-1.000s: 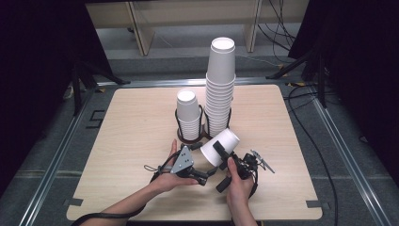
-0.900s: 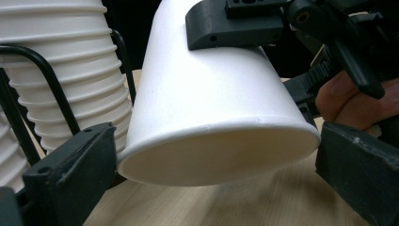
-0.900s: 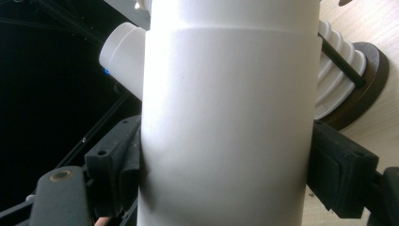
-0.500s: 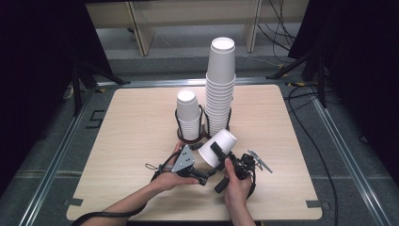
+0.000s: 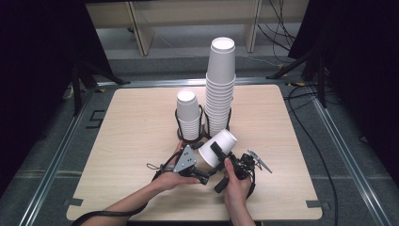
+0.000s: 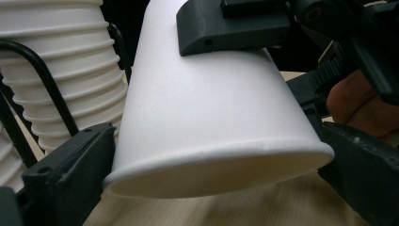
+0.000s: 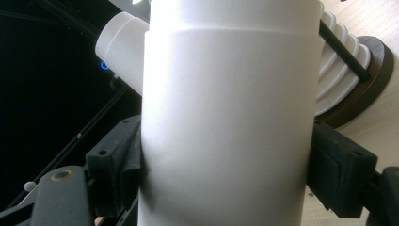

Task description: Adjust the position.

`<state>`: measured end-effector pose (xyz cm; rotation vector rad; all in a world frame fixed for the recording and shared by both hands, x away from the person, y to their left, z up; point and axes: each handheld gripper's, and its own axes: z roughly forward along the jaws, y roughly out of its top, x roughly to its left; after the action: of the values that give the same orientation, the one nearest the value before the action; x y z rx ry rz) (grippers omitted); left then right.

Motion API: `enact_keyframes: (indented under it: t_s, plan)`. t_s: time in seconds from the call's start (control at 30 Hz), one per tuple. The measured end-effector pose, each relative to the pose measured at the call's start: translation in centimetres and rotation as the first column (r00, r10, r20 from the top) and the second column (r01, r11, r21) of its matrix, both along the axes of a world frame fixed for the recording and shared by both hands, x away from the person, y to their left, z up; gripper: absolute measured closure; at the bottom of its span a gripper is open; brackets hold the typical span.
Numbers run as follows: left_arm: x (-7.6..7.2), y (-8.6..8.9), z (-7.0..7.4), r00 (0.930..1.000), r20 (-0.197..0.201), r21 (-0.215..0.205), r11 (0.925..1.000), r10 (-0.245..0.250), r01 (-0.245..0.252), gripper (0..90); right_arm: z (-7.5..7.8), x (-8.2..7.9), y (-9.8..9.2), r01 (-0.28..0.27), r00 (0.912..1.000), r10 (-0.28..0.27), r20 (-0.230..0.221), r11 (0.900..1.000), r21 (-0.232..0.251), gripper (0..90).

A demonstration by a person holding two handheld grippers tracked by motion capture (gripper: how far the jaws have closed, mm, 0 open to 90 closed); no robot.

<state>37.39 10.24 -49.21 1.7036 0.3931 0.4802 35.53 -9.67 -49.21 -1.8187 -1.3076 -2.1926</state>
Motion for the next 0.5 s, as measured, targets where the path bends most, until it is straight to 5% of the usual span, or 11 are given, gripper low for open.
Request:
enact_keyframes:
  t_s: [0.23, 0.5]
  plan:
    - [-0.05, 0.17, 0.24, 0.9999, -0.013, 0.021, 0.9998, 0.001, 0.000, 0.4, 0.27, -0.07, 0.27, 0.011, 0.9997, -0.010, 0.022, 0.999, -0.048, 20.7]
    - [-0.15, 0.61, 0.58, 0.9997, -0.009, 0.024, 0.9995, -0.020, 0.021, 12.3, 0.69, 0.10, 0.19, 0.002, 0.9990, 0.001, 0.045, 0.997, -0.071, 14.0]
